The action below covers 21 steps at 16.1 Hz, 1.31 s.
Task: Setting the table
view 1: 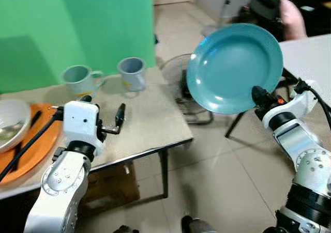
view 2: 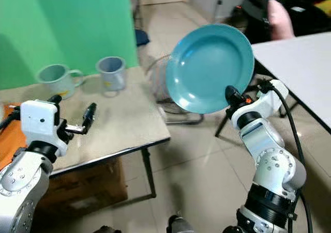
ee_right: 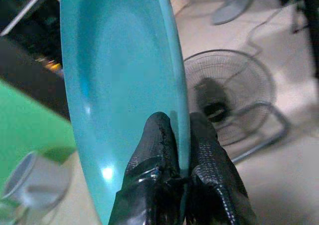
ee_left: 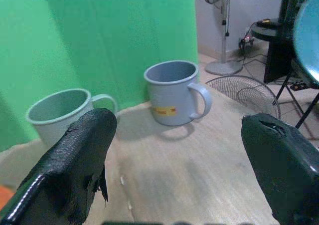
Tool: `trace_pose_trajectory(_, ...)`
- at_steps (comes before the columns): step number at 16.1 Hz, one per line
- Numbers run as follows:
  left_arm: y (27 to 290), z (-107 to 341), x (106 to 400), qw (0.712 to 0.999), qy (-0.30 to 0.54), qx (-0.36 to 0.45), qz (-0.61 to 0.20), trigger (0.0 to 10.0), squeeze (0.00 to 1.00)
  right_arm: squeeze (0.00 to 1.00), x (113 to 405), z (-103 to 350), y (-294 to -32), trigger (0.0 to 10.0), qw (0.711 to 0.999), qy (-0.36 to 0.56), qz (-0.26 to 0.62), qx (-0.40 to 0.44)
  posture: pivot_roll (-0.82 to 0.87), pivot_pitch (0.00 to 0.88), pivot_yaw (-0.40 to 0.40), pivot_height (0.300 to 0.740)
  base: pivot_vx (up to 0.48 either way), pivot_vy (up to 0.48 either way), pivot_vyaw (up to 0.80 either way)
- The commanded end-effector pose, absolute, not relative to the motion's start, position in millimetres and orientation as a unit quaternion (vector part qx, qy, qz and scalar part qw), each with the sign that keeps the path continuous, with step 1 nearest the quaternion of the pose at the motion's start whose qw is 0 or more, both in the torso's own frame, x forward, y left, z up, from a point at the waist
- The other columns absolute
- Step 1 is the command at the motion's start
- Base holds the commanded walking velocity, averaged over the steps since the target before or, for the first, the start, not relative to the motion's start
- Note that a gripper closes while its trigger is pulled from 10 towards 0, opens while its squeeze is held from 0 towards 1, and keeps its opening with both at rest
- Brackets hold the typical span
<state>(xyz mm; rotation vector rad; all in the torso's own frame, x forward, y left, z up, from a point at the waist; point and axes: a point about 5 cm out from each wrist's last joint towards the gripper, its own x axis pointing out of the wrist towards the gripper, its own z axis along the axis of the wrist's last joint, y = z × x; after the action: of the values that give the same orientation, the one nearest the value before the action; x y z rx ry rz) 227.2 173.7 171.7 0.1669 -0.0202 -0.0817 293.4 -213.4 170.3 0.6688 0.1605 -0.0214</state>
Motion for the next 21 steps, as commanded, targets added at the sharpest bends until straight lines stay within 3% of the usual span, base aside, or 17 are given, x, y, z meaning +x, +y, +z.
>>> trace_pose_trajectory(1, 177.7, 169.3, 230.2, 0.995, -0.010, 0.096, -0.023, 10.0, 0.00, 0.00, 293.6, 174.4, -208.1, 10.0, 0.950, 0.071, 0.001, 0.303, -0.09, 0.024, 0.020, 0.740, 0.000, 0.000, -0.78)
trace_pose_trajectory(5, 174.3, 170.3, 241.3, 0.994, -0.020, 0.105, -0.030, 10.0, 0.00, 0.00, 283.0, 169.6, -205.4, 10.0, 0.967, 0.092, 0.020, 0.238, -0.11, 0.019, 0.045, 0.740, 0.000, 0.000, -0.78)
trace_pose_trajectory(11, 170.6, 174.5, 258.9, 0.992, -0.054, 0.111, -0.024, 10.0, 0.00, 0.00, 257.7, 163.6, -201.4, 10.0, 0.970, 0.116, 0.028, 0.211, -0.12, 0.011, 0.041, 0.740, 0.000, 0.000, -0.78)
trace_pose_trajectory(15, 172.9, 175.6, 269.4, 0.991, -0.068, 0.116, -0.011, 10.0, 0.00, 0.00, 244.5, 166.9, -211.8, 10.0, 0.974, 0.118, 0.003, 0.192, -0.18, 0.015, 0.055, 0.740, 0.000, 0.000, -0.78)
trace_pose_trajectory(21, 170.1, 167.9, 270.9, 0.991, -0.078, 0.107, -0.014, 10.0, 0.00, 0.00, 228.1, 202.3, -243.2, 10.0, 0.985, 0.100, -0.042, 0.132, -0.32, 0.031, -0.003, 0.740, 0.000, 0.000, -0.78)
